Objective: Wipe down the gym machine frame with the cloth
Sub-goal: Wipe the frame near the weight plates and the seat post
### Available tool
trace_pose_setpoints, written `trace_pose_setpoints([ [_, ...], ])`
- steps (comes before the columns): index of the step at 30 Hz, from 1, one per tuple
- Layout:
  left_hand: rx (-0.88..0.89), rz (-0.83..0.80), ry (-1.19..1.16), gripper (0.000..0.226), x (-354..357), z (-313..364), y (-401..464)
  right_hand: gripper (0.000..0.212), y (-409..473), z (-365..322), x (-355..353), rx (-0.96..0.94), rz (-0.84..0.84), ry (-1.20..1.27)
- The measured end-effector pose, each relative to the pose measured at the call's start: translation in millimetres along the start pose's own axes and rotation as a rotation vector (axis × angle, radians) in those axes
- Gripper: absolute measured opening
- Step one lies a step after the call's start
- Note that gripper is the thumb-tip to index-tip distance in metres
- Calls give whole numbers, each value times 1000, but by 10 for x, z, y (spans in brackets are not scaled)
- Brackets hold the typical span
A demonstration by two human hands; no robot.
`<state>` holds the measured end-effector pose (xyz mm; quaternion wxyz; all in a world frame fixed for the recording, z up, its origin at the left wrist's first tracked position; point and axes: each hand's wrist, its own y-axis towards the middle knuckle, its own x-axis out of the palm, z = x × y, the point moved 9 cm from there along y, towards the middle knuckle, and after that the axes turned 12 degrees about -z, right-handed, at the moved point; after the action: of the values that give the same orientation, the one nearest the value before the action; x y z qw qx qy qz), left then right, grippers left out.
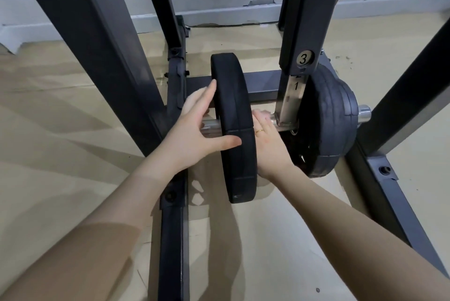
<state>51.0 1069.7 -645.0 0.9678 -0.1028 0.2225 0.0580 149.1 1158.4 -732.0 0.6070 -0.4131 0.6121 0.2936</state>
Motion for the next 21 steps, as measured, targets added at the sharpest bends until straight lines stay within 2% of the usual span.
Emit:
trace_pose_setpoints([
  [2,7,-16,-28,112,17,-17,-13,57,101,21,-46,-37,-5,60],
  [5,11,-35,-21,109,5,-22,15,56,275,70,-194,2,-4,155],
  [8,10,-43,-14,111,-29,17,21,58,82,52,-205,5,11,326],
  [10,3,-49,-26,110,-23,9,18,65,-107,-5,-119,-42,-13,248],
  [13,4,-56,-49,106,-2,-40,31,59,45,74,-87,0,3,117],
  [17,9,-79,-81,109,27,-63,46,54,189,177,-257,135,61,190],
  [19,19,-107,-118,110,56,-54,34,56,-133,115,-237,123,155,264],
  [21,18,-116,-136,111,95,-61,29,66,-371,45,-170,87,158,196],
])
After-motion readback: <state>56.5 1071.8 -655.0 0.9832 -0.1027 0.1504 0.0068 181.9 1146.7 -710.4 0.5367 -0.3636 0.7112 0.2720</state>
